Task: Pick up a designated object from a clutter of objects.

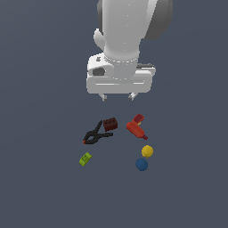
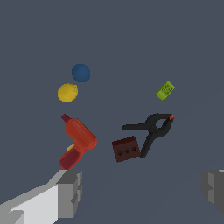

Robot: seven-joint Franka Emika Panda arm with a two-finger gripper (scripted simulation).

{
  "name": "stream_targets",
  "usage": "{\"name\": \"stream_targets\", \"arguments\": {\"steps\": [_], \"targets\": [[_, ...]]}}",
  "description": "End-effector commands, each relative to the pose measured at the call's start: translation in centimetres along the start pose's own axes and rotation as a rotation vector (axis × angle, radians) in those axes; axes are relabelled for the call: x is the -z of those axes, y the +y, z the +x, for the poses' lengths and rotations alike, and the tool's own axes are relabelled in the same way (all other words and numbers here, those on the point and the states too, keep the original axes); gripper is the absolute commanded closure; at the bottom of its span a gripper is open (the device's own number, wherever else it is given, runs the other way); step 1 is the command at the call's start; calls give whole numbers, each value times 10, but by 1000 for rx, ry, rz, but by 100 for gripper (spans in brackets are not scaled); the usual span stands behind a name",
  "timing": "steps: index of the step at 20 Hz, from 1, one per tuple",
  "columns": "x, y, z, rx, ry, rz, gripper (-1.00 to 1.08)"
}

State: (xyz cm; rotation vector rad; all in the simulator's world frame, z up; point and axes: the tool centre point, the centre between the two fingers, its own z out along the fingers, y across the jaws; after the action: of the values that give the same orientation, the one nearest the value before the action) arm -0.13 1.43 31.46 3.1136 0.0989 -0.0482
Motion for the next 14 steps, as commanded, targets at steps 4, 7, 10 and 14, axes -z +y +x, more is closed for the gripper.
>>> {"name": "stream_targets", "arguments": {"steps": [4,7,10,14], "targets": [[0,-5,1,9,0,-2,-92],[1,-19,4,33,-2,-8,-92],[2,-27,6,47,-2,-11,-92],[2,-26,5,46,-2,-11,-92]]}}
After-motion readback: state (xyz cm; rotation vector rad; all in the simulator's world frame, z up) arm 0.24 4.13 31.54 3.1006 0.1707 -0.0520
